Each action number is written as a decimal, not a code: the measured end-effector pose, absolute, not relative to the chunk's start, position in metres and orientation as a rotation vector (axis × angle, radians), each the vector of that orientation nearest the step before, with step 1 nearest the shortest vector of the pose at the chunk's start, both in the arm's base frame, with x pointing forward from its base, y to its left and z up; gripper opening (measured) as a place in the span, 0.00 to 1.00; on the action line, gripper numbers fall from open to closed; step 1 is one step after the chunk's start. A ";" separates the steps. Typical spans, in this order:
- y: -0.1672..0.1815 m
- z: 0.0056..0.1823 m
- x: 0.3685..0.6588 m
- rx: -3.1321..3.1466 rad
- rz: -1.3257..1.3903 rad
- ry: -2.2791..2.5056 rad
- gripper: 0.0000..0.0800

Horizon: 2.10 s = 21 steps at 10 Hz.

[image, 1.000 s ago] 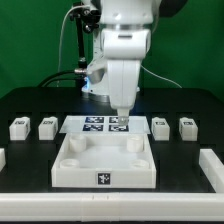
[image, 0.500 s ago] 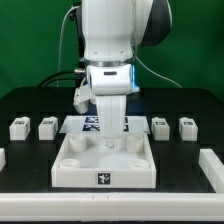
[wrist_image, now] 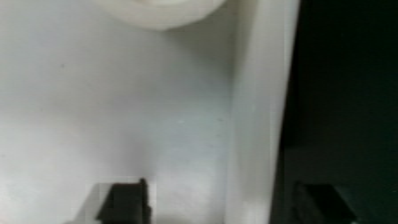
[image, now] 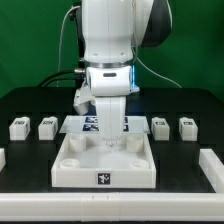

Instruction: Assemble one leg

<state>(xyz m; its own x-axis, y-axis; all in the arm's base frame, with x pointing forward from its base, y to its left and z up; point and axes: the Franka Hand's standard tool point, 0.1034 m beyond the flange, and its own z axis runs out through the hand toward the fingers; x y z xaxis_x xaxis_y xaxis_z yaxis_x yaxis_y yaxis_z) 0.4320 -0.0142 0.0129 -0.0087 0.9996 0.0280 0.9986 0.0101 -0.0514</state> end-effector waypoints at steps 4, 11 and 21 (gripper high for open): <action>-0.015 0.013 0.433 -2.175 0.023 -2.191 0.07; -0.014 0.013 0.433 -2.176 0.023 -2.190 0.07; 0.073 0.013 0.490 -2.202 -0.051 -2.136 0.08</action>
Offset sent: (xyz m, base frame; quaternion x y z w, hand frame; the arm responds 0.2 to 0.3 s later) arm 0.0000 0.0000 0.0000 0.0000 0.0000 0.0000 1.0000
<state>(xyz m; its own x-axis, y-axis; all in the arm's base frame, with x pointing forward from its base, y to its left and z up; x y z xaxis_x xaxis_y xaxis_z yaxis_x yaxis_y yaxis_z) 0.4905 0.0730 0.0134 0.0315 0.9967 0.0748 0.9991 -0.0294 -0.0293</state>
